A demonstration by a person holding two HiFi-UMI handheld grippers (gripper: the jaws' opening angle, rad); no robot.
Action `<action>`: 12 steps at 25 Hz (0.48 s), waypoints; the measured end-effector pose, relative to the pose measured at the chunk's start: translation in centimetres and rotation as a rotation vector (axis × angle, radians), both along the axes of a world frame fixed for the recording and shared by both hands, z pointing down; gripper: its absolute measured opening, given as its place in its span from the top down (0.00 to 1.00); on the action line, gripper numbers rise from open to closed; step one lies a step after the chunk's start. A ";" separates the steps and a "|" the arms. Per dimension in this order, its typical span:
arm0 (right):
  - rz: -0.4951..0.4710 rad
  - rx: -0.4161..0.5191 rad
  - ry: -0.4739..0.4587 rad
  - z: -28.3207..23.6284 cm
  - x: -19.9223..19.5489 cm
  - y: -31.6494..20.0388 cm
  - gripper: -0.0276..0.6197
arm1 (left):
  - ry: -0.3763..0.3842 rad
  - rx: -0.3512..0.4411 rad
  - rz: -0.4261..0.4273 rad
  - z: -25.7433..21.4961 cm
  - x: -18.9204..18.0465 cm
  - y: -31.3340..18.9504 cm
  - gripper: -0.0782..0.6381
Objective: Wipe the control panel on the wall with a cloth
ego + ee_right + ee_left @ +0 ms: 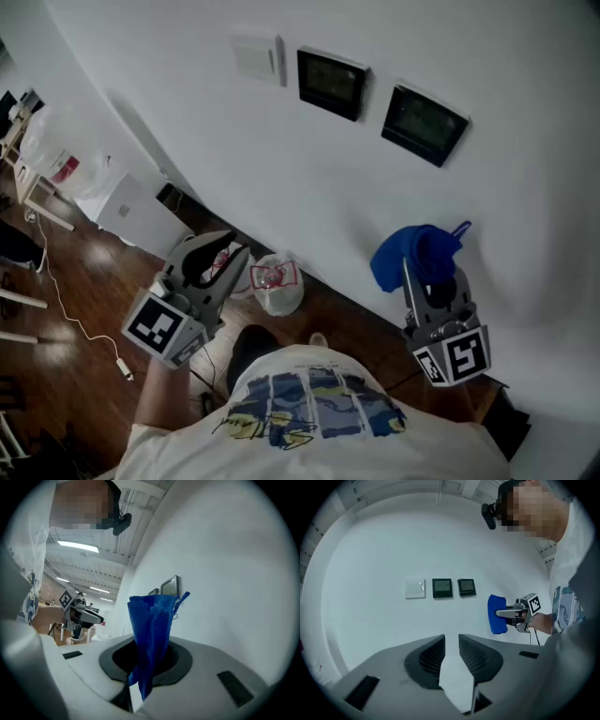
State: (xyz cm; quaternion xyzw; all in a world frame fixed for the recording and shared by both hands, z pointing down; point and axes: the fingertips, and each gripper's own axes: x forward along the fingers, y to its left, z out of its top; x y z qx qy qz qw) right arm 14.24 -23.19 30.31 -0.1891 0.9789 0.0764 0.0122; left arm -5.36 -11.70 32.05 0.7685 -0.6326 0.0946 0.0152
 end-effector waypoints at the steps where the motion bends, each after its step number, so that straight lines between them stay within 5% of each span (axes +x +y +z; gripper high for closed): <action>1: 0.004 0.013 0.004 -0.1 -1.3 -0.2 0.84 | 0.006 0.003 0.009 0.1 -1.1 -0.3 0.79; 5: 0.058 0.063 0.007 -1.0 -6.2 -0.5 0.84 | 0.026 0.015 0.068 0.5 -5.8 -1.3 0.79; 12: 0.292 0.129 0.017 -3.9 -13.3 0.6 0.84 | 0.030 -0.001 0.260 0.9 -14.0 -0.9 0.79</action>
